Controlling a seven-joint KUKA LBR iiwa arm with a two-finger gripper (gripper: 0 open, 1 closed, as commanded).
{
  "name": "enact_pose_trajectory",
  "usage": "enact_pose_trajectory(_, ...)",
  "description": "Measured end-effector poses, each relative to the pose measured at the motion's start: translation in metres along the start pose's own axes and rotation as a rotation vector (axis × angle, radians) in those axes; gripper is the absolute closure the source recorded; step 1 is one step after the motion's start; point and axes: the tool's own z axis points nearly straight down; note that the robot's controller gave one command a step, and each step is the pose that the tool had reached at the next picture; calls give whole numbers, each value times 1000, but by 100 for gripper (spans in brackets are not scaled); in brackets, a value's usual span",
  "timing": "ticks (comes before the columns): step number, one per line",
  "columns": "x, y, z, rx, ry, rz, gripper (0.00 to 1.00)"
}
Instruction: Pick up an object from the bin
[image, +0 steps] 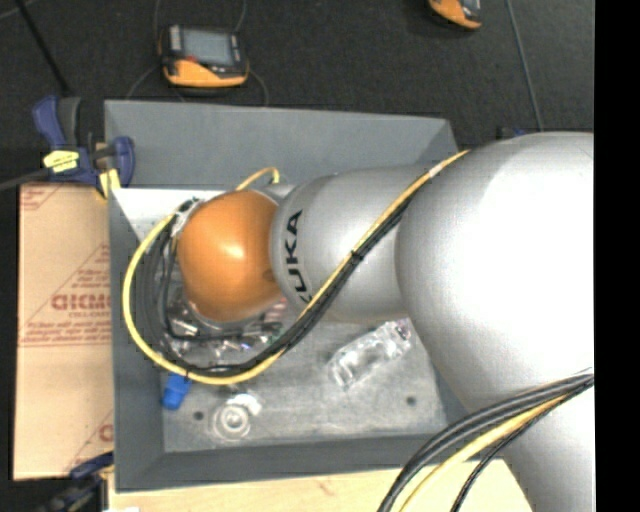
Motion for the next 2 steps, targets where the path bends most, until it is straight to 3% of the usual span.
enact_pose_trajectory(1,9,14,2,5,-3,-127,0)
enact_pose_trajectory(2,8,16,3,1,-4,-125,100)
